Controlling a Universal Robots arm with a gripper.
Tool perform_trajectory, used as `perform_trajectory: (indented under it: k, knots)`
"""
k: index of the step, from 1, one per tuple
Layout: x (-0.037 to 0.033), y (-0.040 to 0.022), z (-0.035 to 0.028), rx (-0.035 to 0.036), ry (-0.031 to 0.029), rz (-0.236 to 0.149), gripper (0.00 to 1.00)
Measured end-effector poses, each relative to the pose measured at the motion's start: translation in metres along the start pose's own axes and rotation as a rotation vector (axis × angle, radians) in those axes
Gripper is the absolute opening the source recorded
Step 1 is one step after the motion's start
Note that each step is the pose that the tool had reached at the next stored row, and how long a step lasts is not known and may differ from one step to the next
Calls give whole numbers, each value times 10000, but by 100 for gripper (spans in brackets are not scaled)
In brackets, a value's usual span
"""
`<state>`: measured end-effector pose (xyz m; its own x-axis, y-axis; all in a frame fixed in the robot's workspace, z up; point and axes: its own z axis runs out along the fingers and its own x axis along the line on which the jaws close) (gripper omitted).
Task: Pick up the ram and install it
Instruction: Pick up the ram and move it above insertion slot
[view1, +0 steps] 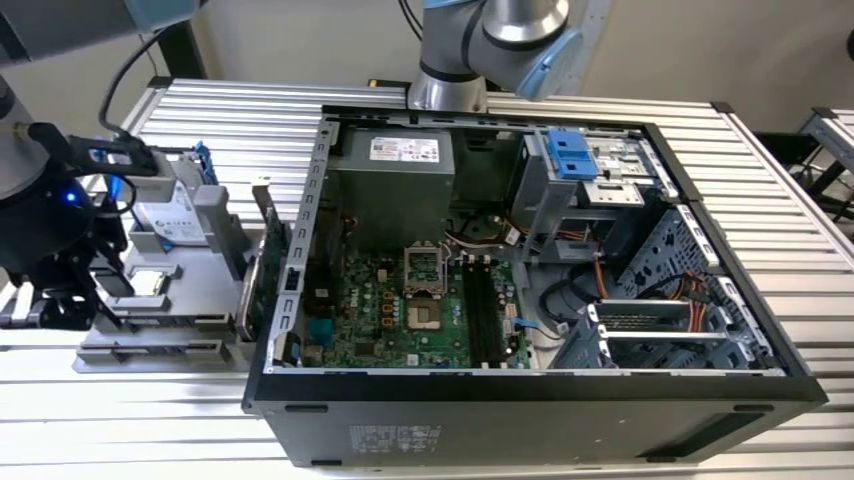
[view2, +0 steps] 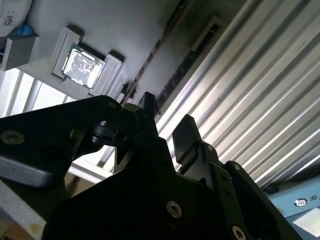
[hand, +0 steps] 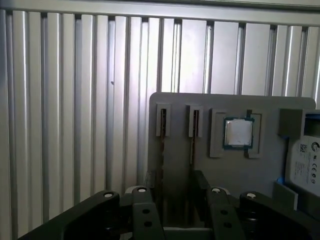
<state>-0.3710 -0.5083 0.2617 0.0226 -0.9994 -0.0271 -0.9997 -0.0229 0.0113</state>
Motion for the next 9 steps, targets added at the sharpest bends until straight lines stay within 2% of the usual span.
perform_trajectory:
  k: [9]
  knots:
    - [6, -15, 118, 0, 15, 4, 100]
